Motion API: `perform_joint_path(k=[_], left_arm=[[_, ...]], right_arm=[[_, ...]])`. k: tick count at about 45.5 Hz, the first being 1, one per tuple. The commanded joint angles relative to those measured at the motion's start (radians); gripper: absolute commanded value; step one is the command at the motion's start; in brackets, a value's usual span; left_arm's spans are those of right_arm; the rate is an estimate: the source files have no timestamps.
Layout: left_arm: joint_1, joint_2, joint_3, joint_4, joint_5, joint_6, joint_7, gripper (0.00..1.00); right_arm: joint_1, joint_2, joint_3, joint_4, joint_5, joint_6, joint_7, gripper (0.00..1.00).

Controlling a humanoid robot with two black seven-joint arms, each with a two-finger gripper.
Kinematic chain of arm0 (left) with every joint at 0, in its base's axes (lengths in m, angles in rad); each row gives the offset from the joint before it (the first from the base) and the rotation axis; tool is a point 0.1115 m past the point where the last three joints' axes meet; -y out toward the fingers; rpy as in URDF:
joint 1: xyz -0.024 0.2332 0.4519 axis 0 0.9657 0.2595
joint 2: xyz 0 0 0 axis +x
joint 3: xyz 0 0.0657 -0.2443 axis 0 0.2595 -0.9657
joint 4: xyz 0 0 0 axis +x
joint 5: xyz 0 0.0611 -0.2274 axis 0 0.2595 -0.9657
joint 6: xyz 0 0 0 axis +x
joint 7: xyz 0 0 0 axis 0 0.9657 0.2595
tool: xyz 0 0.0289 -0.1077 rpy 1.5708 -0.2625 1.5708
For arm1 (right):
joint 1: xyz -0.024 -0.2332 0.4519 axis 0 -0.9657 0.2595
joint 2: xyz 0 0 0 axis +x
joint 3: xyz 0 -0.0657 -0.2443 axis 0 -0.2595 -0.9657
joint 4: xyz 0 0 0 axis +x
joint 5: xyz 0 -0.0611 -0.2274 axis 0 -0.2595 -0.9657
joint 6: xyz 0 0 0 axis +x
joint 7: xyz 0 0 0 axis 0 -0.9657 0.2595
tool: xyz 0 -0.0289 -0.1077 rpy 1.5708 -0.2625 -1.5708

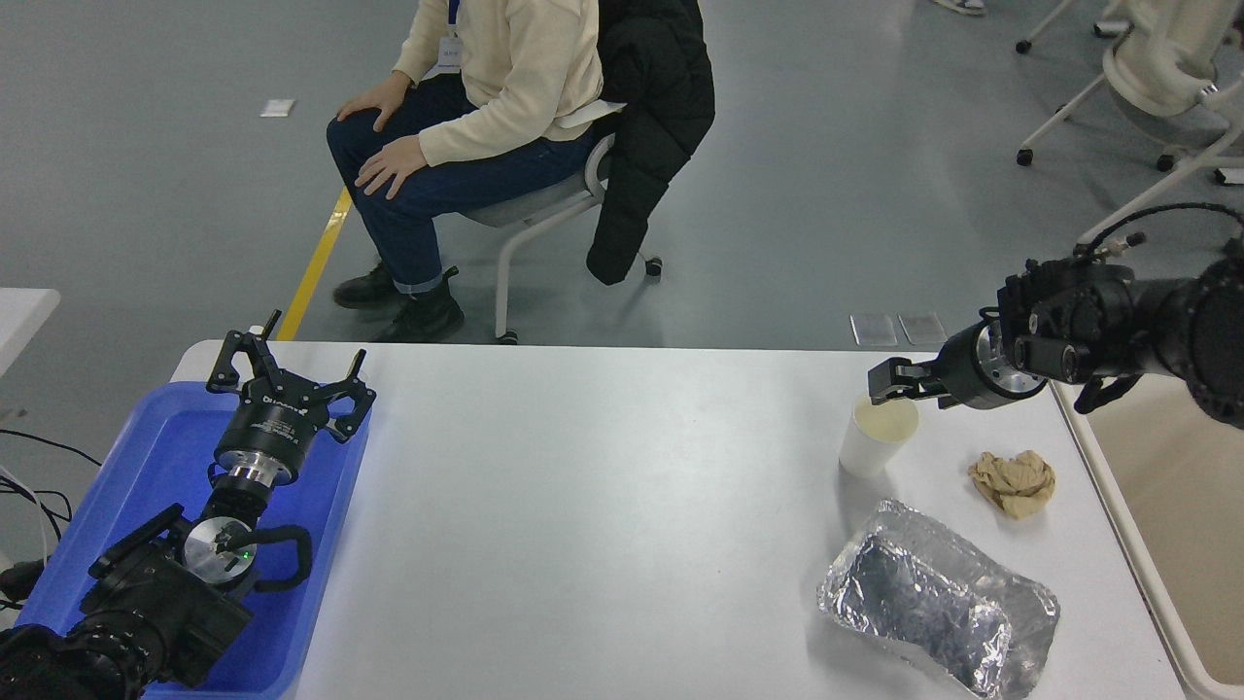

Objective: Pick up paper cup place in dustbin

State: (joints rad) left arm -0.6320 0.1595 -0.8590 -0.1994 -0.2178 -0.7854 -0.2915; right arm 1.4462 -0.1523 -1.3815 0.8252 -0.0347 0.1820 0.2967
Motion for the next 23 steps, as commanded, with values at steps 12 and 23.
perform_joint_path(k=[12, 23], left_arm=[[0.000, 0.000, 0.000, 0.000, 0.000, 0.000, 0.000, 1.00], [0.000, 0.000, 0.000, 0.000, 0.000, 0.000, -0.002, 1.00]], right_arm=[[-0.112, -0.006, 0.044, -0.060, 0.009, -0.185, -0.136, 0.80], [-0.138, -0.006, 0.119, -0.055, 0.010, -0.185, -0.136, 0.66]])
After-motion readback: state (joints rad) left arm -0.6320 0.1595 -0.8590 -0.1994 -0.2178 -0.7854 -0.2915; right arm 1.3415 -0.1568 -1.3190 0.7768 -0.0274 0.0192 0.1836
